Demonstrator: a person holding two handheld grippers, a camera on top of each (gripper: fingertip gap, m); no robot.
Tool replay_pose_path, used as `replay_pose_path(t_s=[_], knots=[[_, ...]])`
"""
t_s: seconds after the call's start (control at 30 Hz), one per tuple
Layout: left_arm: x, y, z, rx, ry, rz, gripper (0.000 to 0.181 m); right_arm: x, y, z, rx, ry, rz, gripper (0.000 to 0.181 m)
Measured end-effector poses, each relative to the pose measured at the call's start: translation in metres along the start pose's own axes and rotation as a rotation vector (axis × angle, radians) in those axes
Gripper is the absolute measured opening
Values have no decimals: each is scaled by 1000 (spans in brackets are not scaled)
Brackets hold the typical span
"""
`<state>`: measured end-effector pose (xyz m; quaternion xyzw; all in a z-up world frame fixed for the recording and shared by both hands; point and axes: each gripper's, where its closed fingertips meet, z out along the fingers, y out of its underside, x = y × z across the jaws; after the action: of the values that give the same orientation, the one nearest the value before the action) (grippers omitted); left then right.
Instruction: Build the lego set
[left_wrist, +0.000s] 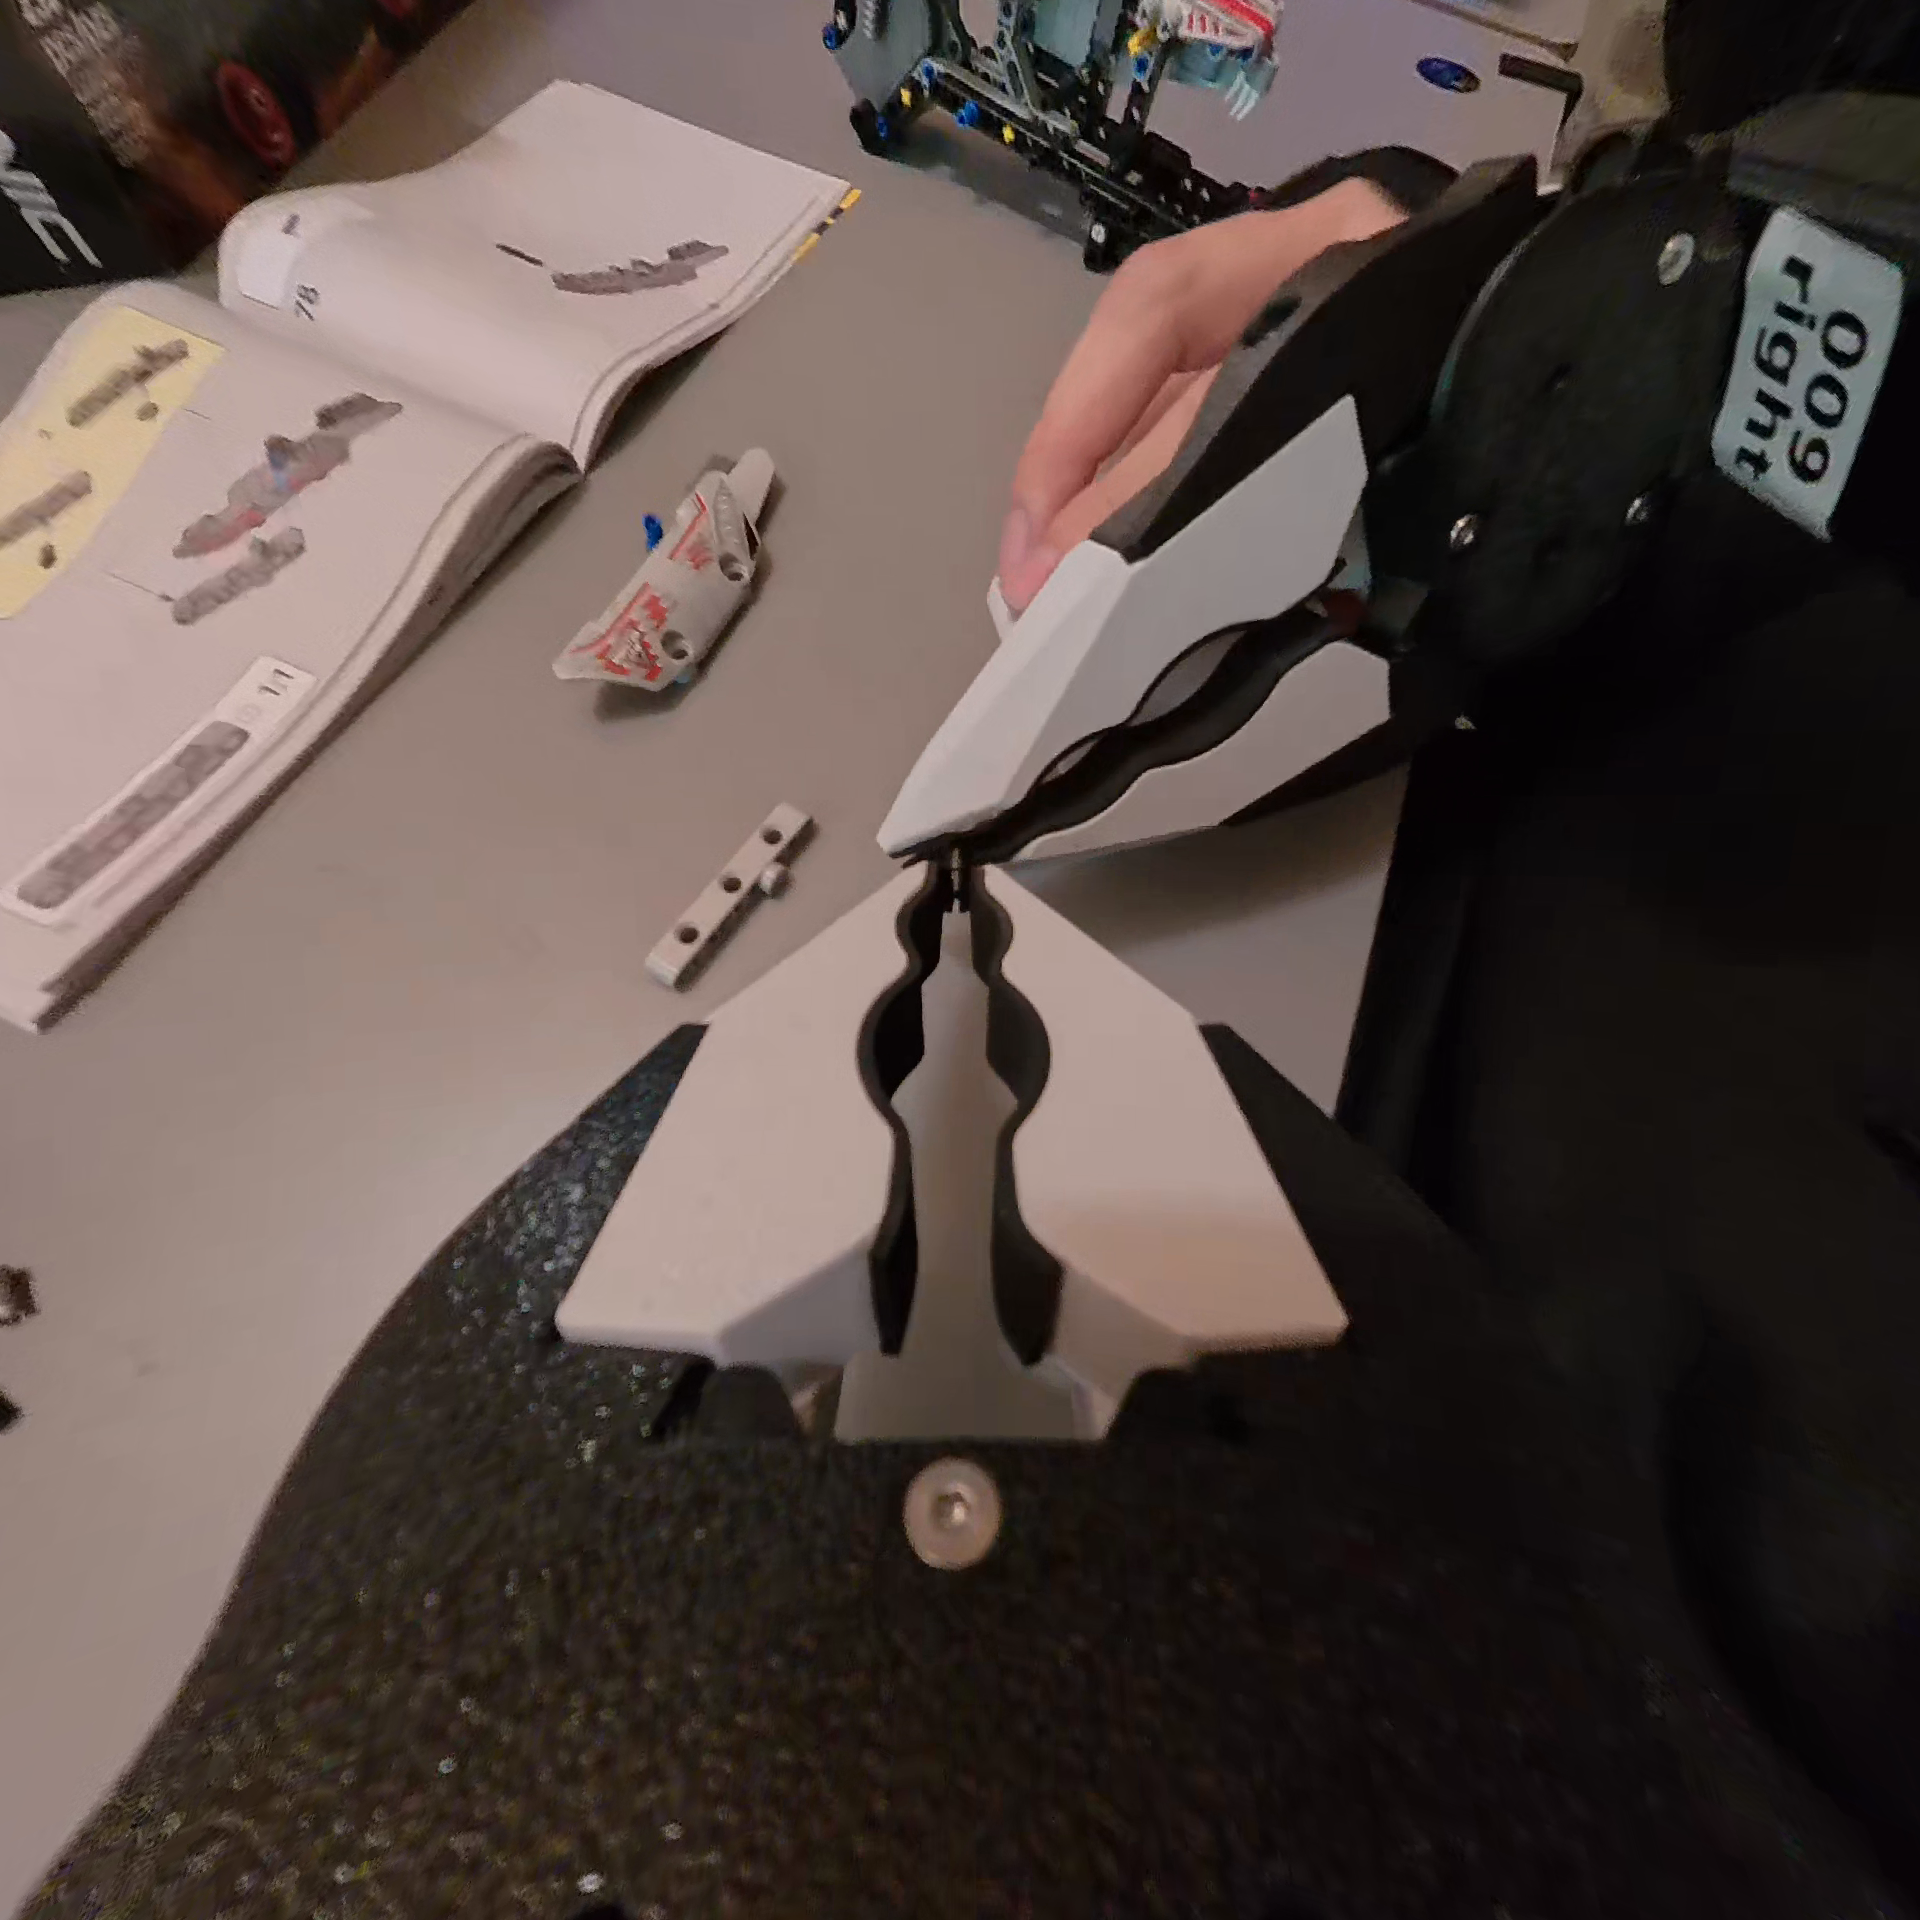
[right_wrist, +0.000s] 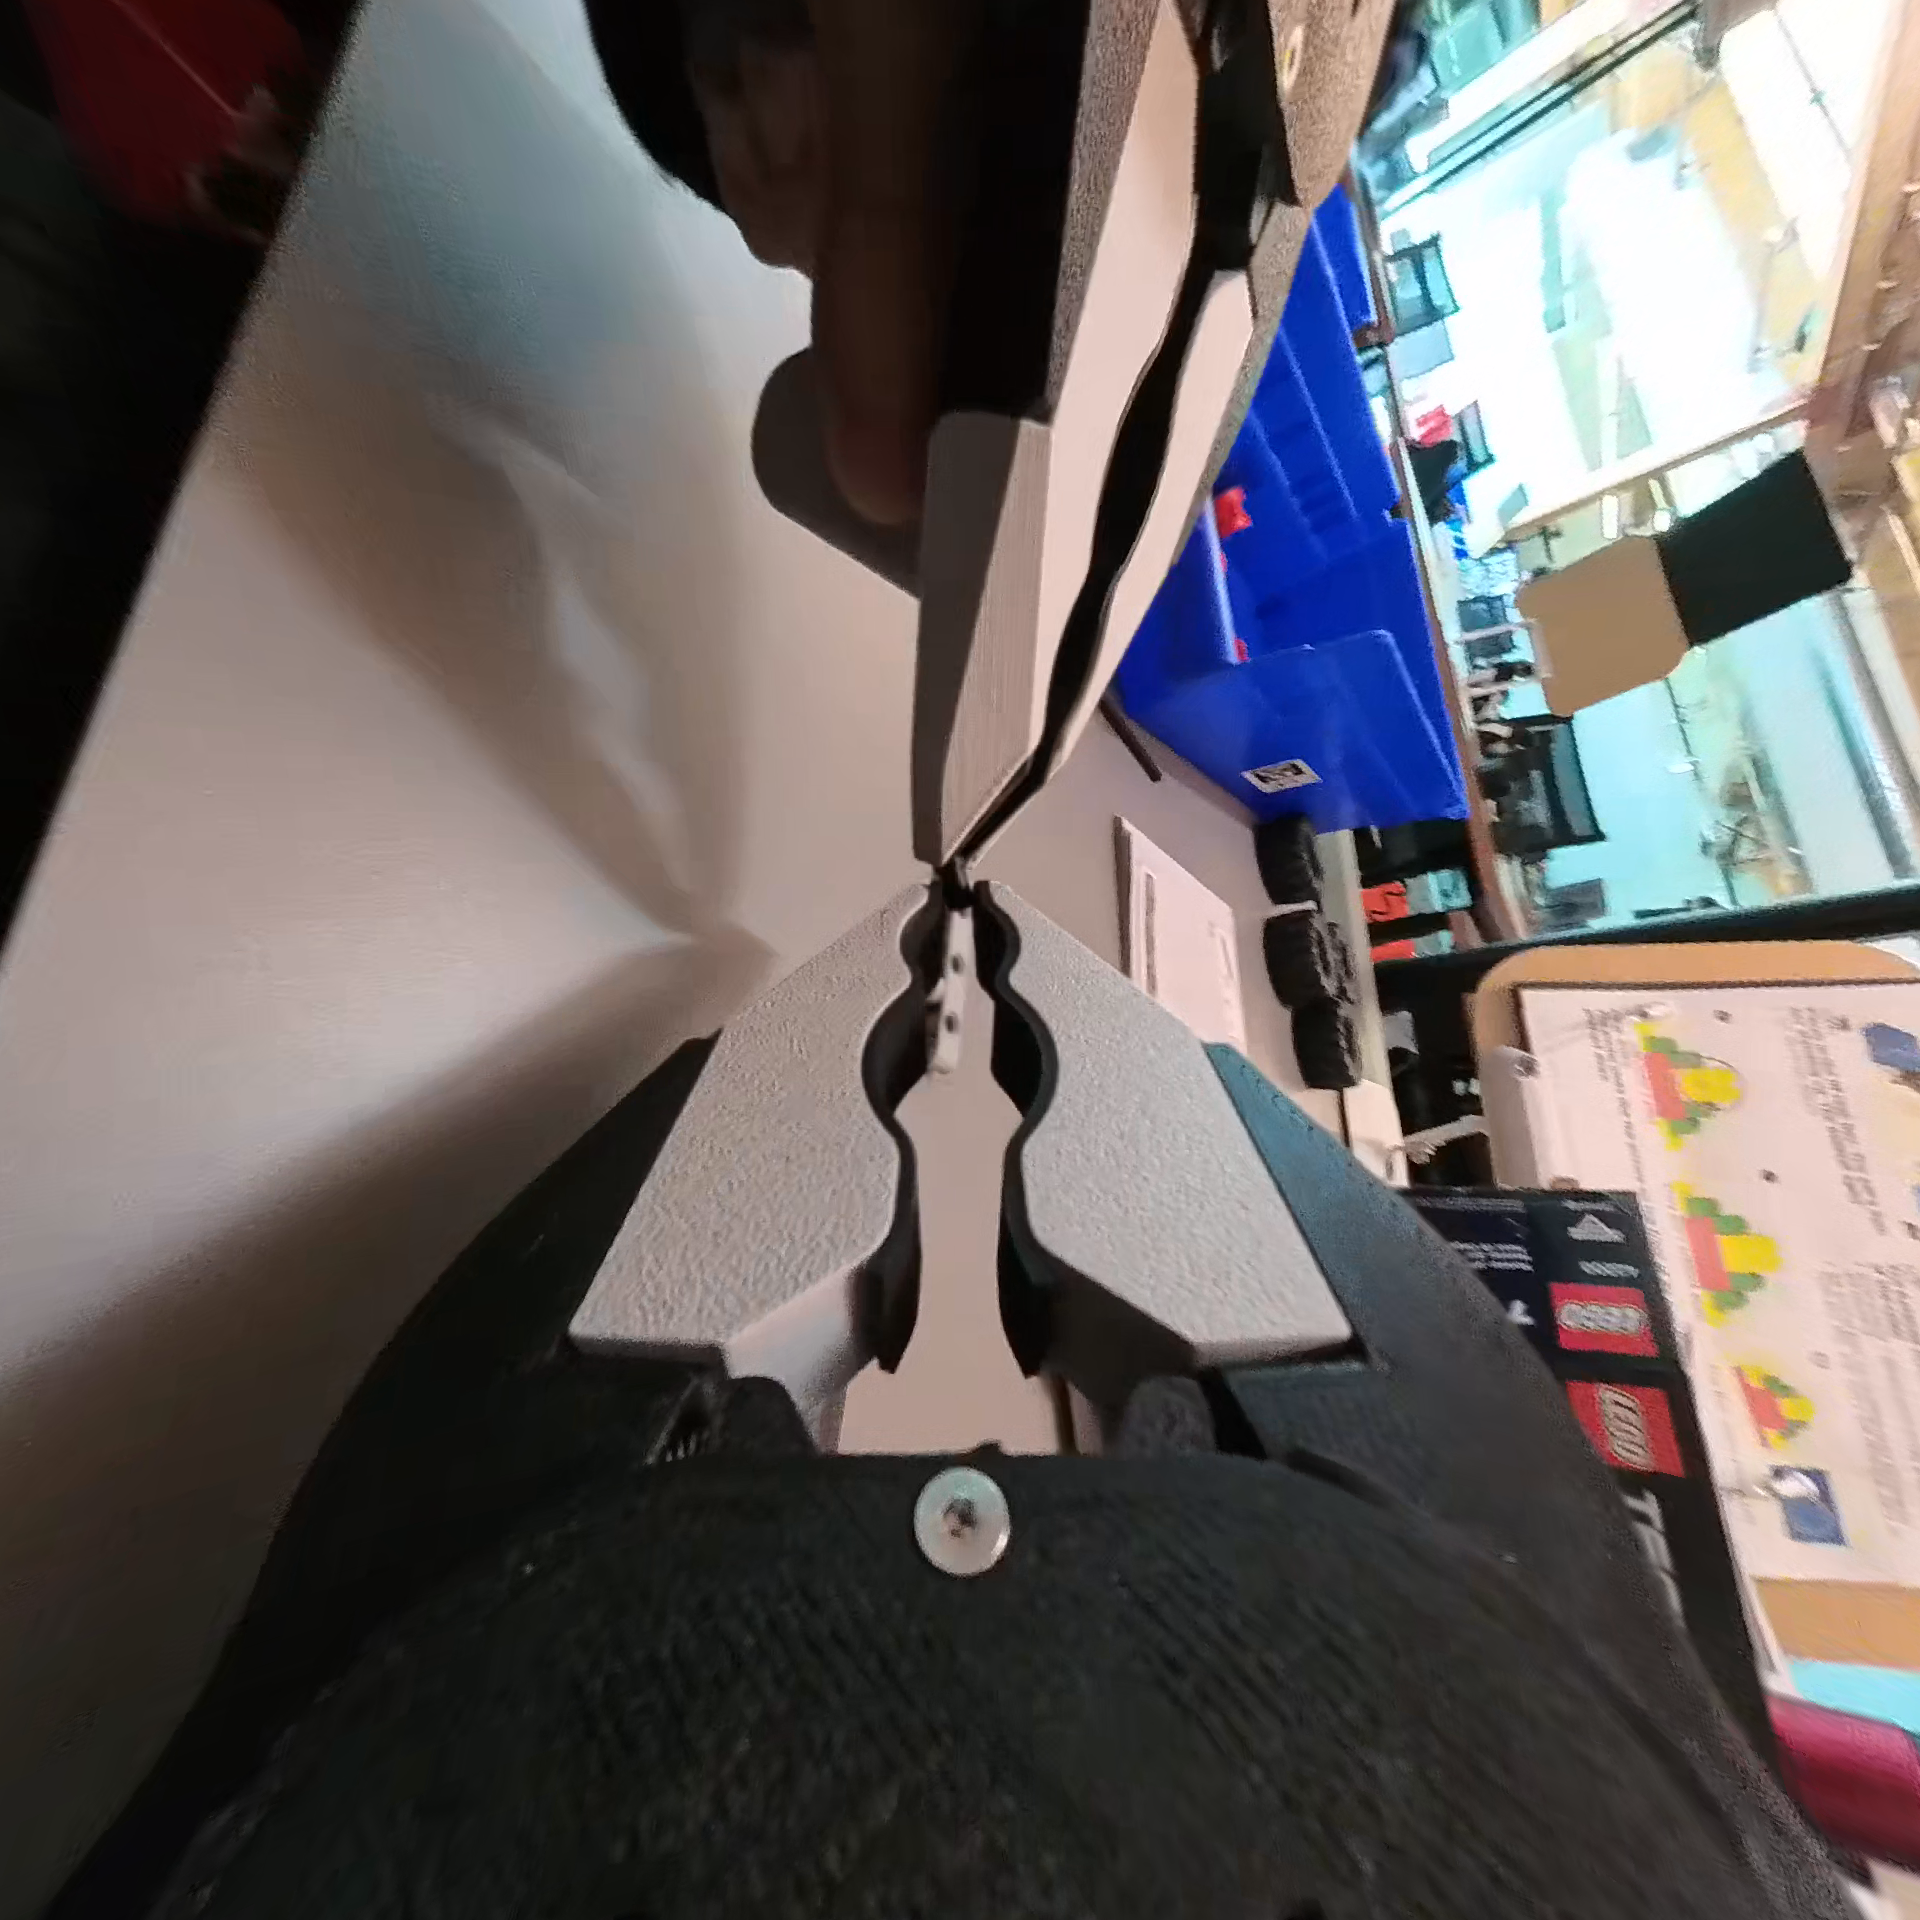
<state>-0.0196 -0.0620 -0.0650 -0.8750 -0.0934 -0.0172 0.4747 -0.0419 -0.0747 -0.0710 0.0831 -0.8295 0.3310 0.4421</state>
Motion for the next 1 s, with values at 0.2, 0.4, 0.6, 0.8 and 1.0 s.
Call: replay_pose_path(t_s=[0.2, 0.4, 0.6, 0.8, 1.0], knots=[[-8, -29, -5, 208, -42, 171, 5, 23, 5, -4, 46, 93, 196, 2], [-5, -51, -14, 393, 4, 221, 5, 42, -5, -17, 230, 101, 465, 1], [-2, -52, -12, 418, 57, 216, 2, 42, -10, -17, 264, 88, 498, 1], [-3, -54, -11, 436, 79, 200, 2, 43, -10, -17, 274, 92, 519, 2], [-5, -55, -12, 443, 97, 147, 2, 48, -9, -19, 250, 154, 459, 1]])
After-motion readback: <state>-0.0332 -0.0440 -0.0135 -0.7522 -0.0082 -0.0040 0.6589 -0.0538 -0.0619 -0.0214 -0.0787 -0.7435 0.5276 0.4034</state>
